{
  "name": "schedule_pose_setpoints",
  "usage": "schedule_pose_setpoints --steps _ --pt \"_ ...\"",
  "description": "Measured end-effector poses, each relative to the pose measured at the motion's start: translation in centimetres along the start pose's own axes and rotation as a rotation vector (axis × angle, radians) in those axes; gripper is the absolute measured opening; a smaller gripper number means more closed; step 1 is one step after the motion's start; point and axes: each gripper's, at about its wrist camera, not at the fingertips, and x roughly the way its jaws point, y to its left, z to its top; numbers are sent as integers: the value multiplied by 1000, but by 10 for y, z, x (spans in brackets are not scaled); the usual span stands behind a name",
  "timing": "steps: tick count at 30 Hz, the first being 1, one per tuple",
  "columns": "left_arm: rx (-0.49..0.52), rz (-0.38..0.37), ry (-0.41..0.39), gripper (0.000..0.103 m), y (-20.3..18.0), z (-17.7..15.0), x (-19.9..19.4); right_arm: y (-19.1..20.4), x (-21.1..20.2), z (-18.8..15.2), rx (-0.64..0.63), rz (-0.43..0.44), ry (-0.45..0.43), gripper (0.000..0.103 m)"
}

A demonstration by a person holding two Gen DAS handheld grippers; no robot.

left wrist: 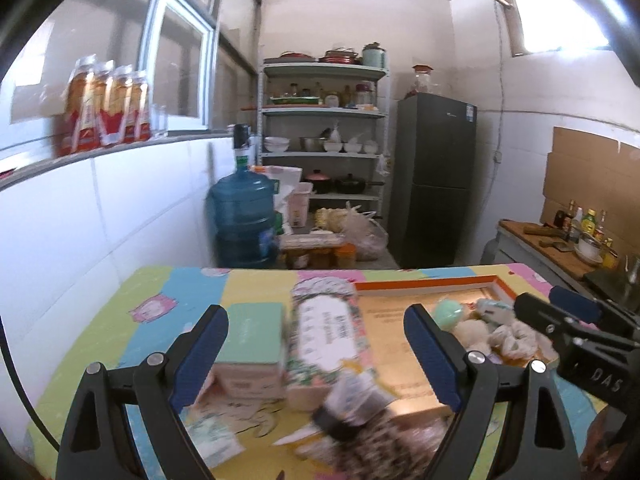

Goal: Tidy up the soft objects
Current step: 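Withdraw both tools from the box toward the remaining items, then grasp the pink-dressed teddy bear with the right tool while the left tool grasps the wet-wipe pack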

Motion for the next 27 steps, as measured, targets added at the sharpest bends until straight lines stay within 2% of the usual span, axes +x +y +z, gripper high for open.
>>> schedule_pose_setpoints --steps 10,27 --pt "-22 30 13 90 46 -11 -14 55 1 -11 -45 45 23 68" --pt "-52 66 17 90 108 -21 -34 111 0 -19 -77 89 22 68"
